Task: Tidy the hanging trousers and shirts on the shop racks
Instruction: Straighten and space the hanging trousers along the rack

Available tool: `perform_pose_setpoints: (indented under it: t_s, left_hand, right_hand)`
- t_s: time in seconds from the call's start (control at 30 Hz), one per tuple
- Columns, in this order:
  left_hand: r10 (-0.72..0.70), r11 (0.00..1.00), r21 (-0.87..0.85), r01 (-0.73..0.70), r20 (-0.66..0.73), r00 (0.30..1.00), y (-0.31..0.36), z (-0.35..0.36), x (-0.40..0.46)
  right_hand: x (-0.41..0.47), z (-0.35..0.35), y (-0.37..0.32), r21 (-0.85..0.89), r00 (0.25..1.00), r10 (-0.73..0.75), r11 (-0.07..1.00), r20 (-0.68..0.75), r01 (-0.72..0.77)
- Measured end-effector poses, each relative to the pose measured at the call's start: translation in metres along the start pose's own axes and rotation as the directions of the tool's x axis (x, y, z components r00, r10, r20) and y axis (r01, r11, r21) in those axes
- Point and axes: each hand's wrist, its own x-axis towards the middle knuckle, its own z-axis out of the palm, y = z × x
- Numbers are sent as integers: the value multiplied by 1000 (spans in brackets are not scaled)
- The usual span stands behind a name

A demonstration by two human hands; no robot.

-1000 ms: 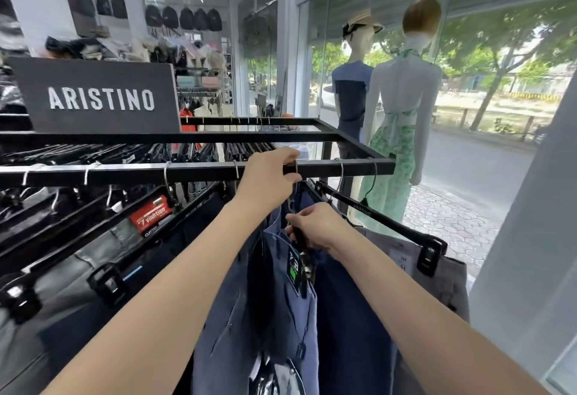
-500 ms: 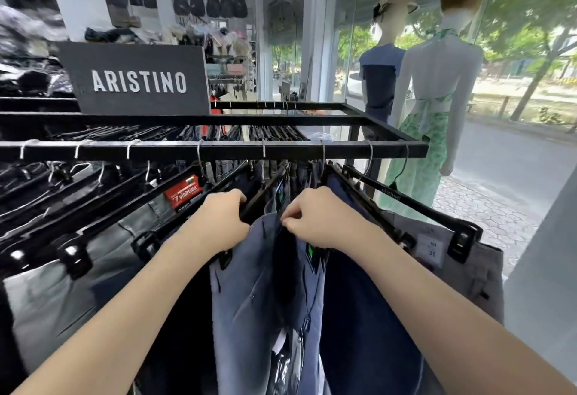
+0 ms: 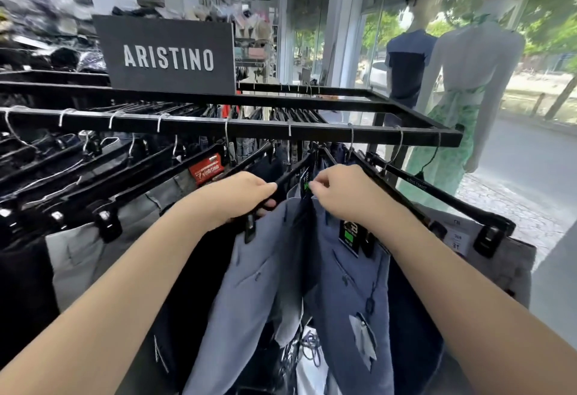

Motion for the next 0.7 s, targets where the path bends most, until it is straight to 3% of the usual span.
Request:
perform_pose_setpoints:
  t_s: [0.07,0.13,0.2,0.33,0.4,0.5,0.57,0.7]
  left_hand:
    - [-54,942,-322,97,142,988,5,10,-6]
    - [-25,870,-474,137,234,972,3,15,-6]
    - [39,831,-542,122,276,960,-3,18,-1]
    - [124,836,-544,74,317,940,-18,21,6]
    - [102,845,-532,44,243,965,-26,19,10]
    - [-36,908,-418,45,29,999,-43,8,21]
    - [-118,926,-364,98,-34,992,-56,0,26]
    - [-163,923,-361,136,-44,986,-67,-13,27]
  right_hand:
    - [0,4,-13,123,1000,-4,992,28,1]
    - [3,12,-21,202,998,33,978,55,-43]
    - [6,16,-24,176,997,60,982,58,-69]
    - [7,6,-14,169,992,91,980,83,-104]
    - [8,2,-4,344,987,87,930,134,-129]
    - [9,-5,4,600,955,112,757,273,-260]
    - [13,-9,8,619,933,126,717,337,-321]
    - [18,-10,15,574,928,135,752,348,-325]
